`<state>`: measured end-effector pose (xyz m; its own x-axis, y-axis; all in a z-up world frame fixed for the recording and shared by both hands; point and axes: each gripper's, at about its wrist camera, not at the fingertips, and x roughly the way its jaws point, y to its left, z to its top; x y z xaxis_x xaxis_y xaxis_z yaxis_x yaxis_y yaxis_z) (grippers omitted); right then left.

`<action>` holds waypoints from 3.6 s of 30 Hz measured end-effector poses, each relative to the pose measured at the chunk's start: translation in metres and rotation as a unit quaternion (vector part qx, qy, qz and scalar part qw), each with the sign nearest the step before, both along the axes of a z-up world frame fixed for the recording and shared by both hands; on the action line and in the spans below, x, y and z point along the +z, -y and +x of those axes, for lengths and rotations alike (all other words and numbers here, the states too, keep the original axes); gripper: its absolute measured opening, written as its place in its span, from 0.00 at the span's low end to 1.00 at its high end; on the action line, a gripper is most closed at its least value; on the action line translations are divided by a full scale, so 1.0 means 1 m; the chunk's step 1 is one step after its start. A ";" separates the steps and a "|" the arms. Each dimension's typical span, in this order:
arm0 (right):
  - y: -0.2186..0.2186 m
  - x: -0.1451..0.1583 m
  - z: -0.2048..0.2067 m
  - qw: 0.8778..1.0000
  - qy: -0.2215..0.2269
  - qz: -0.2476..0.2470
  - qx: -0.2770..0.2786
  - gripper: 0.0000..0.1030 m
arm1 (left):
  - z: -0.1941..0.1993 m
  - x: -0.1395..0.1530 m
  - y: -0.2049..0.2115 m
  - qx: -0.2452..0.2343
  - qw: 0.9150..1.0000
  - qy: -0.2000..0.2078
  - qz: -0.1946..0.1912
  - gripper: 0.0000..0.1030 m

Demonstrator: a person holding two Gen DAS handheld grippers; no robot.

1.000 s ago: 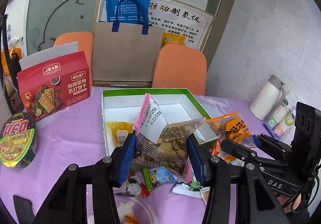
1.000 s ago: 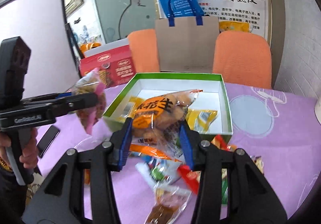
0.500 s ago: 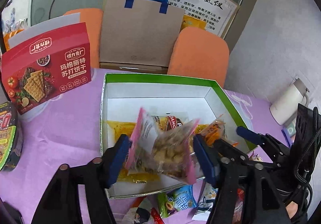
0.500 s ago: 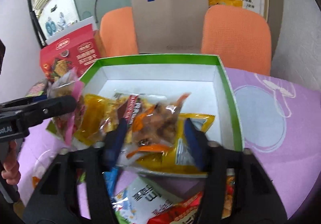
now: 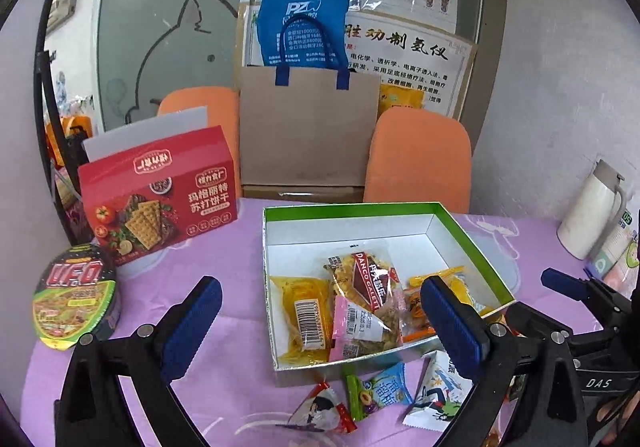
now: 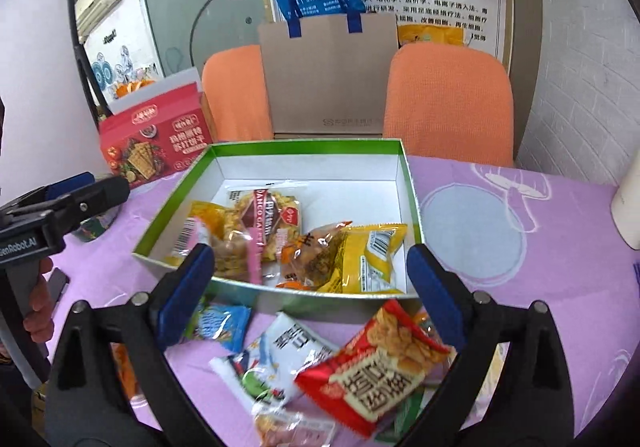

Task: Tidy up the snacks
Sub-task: 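Grasp the brown meat snack packet with the right gripper while the left grasps the orange-green packet, then carry both packets over the box and open both grippers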

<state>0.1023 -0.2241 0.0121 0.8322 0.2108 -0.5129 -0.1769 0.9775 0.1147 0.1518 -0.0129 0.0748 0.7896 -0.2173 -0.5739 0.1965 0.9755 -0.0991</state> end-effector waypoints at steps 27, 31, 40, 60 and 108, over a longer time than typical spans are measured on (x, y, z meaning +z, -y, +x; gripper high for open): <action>-0.018 -0.116 -0.103 0.993 -0.115 0.024 -0.011 0.92 | -0.111 -0.094 -0.043 -0.078 0.991 -0.093 0.050 0.98; -0.028 -0.124 -0.093 0.993 -0.120 0.011 -0.007 0.85 | -0.091 -0.111 -0.037 -0.100 0.987 -0.113 0.053 0.98; -0.009 -0.125 -0.100 0.992 -0.118 -0.023 -0.031 0.47 | -0.108 -0.133 -0.032 -0.117 0.978 -0.171 0.002 0.98; -0.016 -0.127 -0.101 0.992 -0.117 -0.039 -0.014 0.54 | -0.109 -0.128 -0.013 -0.120 0.978 -0.167 0.031 0.83; -0.006 -0.040 0.065 0.999 -0.039 0.010 0.019 0.36 | 0.056 -0.040 0.021 -0.057 0.994 -0.090 -0.013 0.54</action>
